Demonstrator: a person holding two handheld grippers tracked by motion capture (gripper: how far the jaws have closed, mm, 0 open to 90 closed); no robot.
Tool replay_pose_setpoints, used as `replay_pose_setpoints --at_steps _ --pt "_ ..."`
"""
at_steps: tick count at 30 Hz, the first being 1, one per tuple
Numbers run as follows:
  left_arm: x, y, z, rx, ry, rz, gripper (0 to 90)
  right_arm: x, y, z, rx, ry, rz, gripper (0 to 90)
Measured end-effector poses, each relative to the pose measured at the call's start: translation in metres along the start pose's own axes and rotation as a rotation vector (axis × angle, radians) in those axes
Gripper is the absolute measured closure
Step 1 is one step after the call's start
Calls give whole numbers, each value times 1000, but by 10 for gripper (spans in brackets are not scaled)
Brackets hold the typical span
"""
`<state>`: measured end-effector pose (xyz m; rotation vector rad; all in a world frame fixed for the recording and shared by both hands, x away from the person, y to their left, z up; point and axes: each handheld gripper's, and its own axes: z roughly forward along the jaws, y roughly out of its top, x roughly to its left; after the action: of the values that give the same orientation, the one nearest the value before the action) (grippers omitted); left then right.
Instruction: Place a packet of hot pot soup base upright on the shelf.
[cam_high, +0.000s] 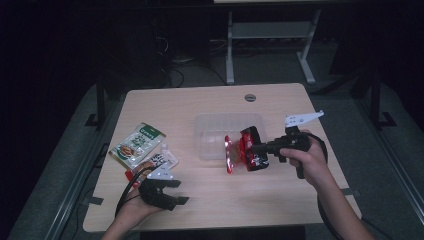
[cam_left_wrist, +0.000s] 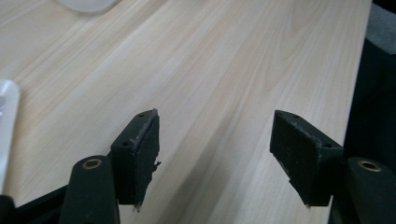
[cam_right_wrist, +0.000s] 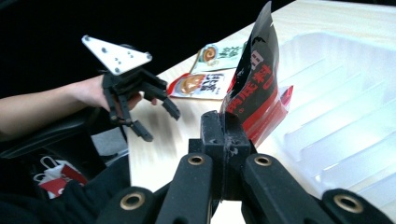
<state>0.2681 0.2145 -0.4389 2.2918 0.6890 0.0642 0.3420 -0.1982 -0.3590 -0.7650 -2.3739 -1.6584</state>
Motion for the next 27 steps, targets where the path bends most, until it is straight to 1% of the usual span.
replay_pose_setpoints --at_steps 3,5,6,7,8,11,12,13,14,16,19,20,22,23,25,27 --pt "0 -1 -2 -12 0 -1 309 -2 5 -1 -1 -10 -1 900" --pt "0 -2 -1 -18 0 -5 297 -6 11 -3 -7 -28 -12 900" --pt "1 -2 -1 -12 4 7 297 -6 11 -3 -7 -28 -12 900" --pt "1 -3 0 -6 5 2 286 -8 15 -4 -16 -36 -16 900" --pt "1 -3 1 1 9 18 283 -10 17 -5 -19 -40 -16 900" --pt "-1 -4 3 0 2 9 283 -13 21 -7 -29 -56 -19 900" --pt "0 -3 3 14 0 32 283 -15 22 -8 -32 -59 -20 900" --pt "-1 -3 4 14 -1 26 283 -16 23 -9 -36 -64 -18 900" --pt "-1 -3 4 14 -1 26 283 -16 23 -9 -36 -64 -18 900" --pt "0 -4 4 15 0 27 281 -20 24 -13 -46 -81 -15 900" --pt "1 -3 4 13 0 33 281 -23 24 -17 -55 -86 -10 900" --pt "0 -3 4 5 0 26 281 -26 23 -20 -61 -93 -3 900" --pt "0 -3 4 7 0 28 281 -27 22 -22 -66 -97 0 900" --pt "-1 -4 3 8 2 27 281 -30 21 -25 -69 -106 11 900" --pt "-1 -4 3 4 -2 20 281 -33 19 -27 -68 -114 15 900" --pt "-2 -6 3 6 1 23 281 -35 18 -28 -69 -121 19 900"
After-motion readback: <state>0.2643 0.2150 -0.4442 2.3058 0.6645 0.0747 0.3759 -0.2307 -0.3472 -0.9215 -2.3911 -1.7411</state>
